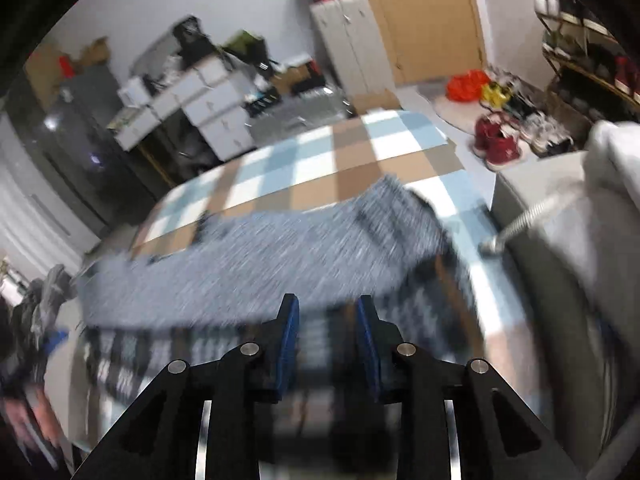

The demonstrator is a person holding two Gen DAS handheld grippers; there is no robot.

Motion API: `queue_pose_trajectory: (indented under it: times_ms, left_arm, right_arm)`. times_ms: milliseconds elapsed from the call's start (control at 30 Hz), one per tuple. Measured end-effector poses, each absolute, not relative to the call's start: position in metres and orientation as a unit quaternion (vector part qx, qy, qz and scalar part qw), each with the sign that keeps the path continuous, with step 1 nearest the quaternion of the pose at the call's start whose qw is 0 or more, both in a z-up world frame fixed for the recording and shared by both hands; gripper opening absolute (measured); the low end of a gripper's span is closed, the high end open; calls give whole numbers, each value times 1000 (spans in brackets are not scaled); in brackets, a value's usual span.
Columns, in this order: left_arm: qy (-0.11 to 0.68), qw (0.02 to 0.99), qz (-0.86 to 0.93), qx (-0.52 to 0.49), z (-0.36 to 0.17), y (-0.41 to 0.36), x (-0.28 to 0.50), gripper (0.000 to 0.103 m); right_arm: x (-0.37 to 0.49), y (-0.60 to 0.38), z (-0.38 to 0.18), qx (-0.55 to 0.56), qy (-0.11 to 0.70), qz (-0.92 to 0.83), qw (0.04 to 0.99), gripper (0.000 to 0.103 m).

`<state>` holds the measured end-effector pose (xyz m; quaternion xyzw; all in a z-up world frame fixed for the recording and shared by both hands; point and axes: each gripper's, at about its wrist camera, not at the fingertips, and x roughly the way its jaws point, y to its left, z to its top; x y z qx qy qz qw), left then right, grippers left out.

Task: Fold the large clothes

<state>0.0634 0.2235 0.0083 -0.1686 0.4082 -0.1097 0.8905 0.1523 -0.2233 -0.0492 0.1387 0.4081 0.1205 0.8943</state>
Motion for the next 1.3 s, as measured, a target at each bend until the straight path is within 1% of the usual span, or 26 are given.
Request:
queue_pose_trajectory:
  times_ms: [100, 200, 300, 433, 500, 567, 600, 633, 667, 700, 733, 767, 833, 867, 933, 1033, 1300]
  left_arm:
    - [454, 869, -123, -152, 8, 203, 99, 74]
    - [509, 847, -95, -121, -19, 190, 130, 74]
    - [551, 822, -60, -129, -45, 198, 160, 73]
    - [562, 805, -51, -182, -58, 212, 167, 73]
    - [584, 789, -48, -182, -66, 212, 169, 73]
    - [579, 795, -52, -173, -57, 208, 166, 73]
    - [576, 798, -54, -171, -51, 208, 161, 73]
    - [573, 799, -53, -172, -47, 208, 157, 73]
    - [570, 802, -50, -175, -42, 210, 152, 74]
    - [566, 803, -49, -176, -39, 214, 147, 74]
    - [564, 806, -46, -176, -37, 219, 142, 74]
    - [562, 807, -40, -175, -37, 225, 137, 74]
    - [563, 808, -27, -173, -43, 237, 130, 74]
    - [564, 807, -22, -177, -47, 246, 126, 74]
    - [573, 798, -22, -185, -56, 258, 122, 74]
    - [598, 775, -35, -199, -73, 267, 122, 74]
    - [630, 746, -100, -191, -99, 250, 133, 74]
  right_arm:
    - [112, -219, -50, 167, 382, 145, 897, 30]
    - [84, -209, -56, 168, 372, 169, 897, 30]
    - [74, -204, -58, 147, 368, 179, 900, 30]
    - [75, -211, -66, 155, 375, 175, 897, 30]
    - [80, -217, -71, 165, 382, 170, 893, 30]
    - [83, -221, -74, 174, 388, 167, 889, 31]
    - [82, -223, -75, 176, 389, 167, 889, 34]
    - [81, -226, -74, 177, 388, 165, 889, 43]
    - [80, -229, -73, 177, 384, 161, 892, 49]
    - [77, -232, -71, 178, 378, 158, 895, 61]
    - [76, -235, -69, 180, 372, 154, 897, 66]
    - [76, -238, -66, 182, 366, 150, 900, 67]
    - [75, -246, -62, 190, 355, 137, 905, 77]
    - [76, -251, -60, 194, 351, 130, 907, 79]
    - [82, -257, -59, 198, 352, 119, 907, 87]
    - [102, -263, -61, 186, 372, 101, 904, 87]
    - [174, -262, -92, 120, 484, 92, 862, 88]
